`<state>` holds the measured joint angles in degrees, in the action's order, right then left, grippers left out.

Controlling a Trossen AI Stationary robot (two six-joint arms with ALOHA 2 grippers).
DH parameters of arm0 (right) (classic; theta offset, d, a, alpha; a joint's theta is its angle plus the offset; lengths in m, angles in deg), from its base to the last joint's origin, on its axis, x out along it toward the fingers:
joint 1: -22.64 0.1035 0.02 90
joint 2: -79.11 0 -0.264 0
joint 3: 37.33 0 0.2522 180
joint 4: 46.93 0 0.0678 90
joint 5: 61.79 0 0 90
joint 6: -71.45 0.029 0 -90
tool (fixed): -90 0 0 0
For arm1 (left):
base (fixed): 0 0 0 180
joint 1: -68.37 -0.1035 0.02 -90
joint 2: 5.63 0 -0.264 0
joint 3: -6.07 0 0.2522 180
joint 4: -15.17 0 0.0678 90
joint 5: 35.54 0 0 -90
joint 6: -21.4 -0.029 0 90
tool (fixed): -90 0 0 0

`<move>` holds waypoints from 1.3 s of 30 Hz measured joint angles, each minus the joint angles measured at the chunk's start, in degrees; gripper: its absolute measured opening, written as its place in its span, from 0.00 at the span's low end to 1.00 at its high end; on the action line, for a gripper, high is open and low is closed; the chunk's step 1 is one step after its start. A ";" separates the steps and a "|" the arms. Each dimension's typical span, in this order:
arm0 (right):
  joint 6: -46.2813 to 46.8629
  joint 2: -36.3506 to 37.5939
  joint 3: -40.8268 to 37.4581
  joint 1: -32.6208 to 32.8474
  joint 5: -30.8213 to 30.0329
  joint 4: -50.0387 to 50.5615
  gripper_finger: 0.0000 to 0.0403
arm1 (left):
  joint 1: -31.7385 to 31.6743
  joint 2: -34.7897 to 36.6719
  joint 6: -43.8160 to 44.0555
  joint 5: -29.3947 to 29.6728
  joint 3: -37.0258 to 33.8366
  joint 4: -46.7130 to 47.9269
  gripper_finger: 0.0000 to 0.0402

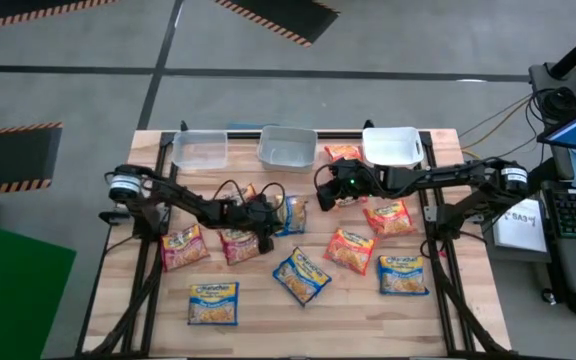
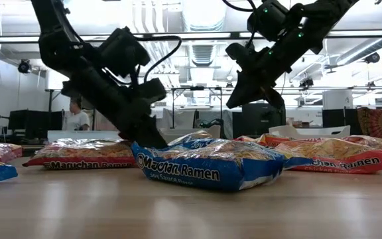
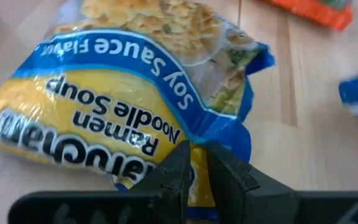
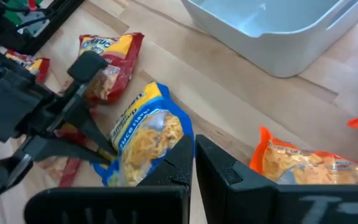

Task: Sort Maruchan noodles
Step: Put the blue noodle pack into the white bin

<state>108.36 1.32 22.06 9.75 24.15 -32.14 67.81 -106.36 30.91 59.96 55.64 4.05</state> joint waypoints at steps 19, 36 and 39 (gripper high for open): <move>10.47 0.00 0.00 0.23 1.39 -0.02 0.13 | 0.28 14.16 -11.17 -0.18 -0.79 12.00 0.09; 10.08 0.02 0.04 0.24 -3.09 -3.41 0.69 | 0.37 9.25 -8.75 -0.18 -1.09 9.96 0.09; 9.65 0.02 0.04 0.23 -3.01 -3.08 0.70 | 0.37 7.93 -7.88 -0.18 -1.09 9.08 0.09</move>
<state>118.00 1.33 22.10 9.99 21.14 -35.22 68.19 -98.43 23.03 59.79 54.55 13.13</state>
